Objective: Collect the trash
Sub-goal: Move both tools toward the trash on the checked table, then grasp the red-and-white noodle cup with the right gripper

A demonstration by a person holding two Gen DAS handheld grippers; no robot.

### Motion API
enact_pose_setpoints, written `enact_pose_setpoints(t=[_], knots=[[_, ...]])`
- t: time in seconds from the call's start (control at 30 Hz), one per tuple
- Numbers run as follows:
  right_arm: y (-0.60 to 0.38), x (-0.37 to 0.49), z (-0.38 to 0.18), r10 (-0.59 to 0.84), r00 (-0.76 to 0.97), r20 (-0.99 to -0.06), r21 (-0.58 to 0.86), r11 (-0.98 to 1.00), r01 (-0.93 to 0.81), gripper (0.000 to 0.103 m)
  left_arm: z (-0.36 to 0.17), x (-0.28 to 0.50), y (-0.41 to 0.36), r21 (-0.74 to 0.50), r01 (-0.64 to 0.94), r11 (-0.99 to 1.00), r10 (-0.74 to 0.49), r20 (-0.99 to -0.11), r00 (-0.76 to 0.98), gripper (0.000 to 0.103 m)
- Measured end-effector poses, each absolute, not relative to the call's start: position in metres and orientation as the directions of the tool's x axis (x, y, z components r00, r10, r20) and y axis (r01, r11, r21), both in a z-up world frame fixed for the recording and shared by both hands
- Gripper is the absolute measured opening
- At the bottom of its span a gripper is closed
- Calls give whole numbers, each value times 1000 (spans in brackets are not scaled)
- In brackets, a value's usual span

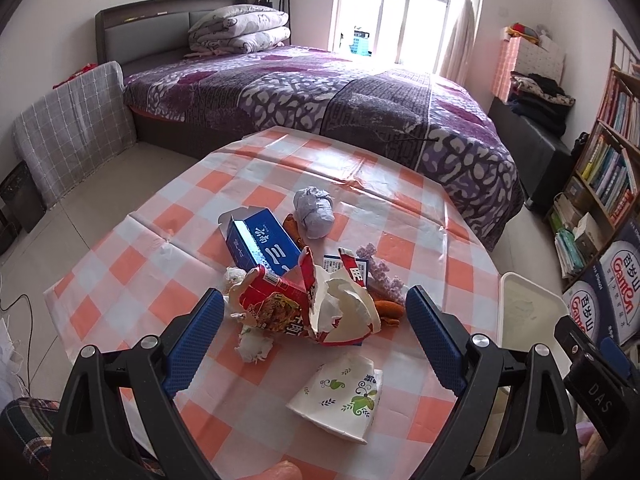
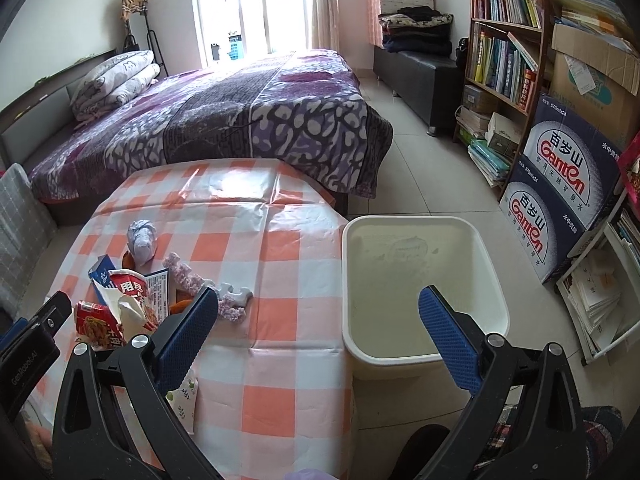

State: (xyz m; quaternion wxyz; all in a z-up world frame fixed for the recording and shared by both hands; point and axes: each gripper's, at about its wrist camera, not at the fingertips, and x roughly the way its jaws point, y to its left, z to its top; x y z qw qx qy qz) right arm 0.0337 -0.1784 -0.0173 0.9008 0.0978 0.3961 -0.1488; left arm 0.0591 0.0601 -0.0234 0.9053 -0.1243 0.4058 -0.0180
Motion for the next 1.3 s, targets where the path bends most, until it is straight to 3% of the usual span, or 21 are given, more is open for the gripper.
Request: enact_pose_setpoints(t=[0.2, 0.4, 0.6, 0.9, 1.13, 1.2, 1.3], knots=[[-174, 66, -24, -196, 570, -798, -44, 962, 269, 96, -27, 100, 85, -295, -28, 955, -216, -759, 614, 95], [-165, 106, -41, -171, 516, -839, -113, 983, 142, 96, -50, 145, 111, -242, -65, 968, -180, -852, 492, 96], [-176, 132, -65, -17, 503, -864, 34, 995, 92, 96, -89, 175, 139, -333, -142, 932, -290, -922, 257, 96], [-174, 151, -89, -7, 438, -899, 33, 996, 82, 96, -92, 165, 143, -382, -69, 922, -356, -904, 238, 96], [-165, 150, -85, 93, 459, -884, 130, 990, 50, 96, -102, 164, 145, -398, -50, 916, -378, -898, 226, 96], [-162, 150, -86, 113, 460, -881, 154, 987, 53, 96, -108, 165, 140, -416, -49, 908, -397, -892, 217, 91], [-160, 150, -85, 144, 468, -872, 193, 980, 58, 96, -115, 166, 132, -448, -51, 893, -430, -880, 199, 75]])
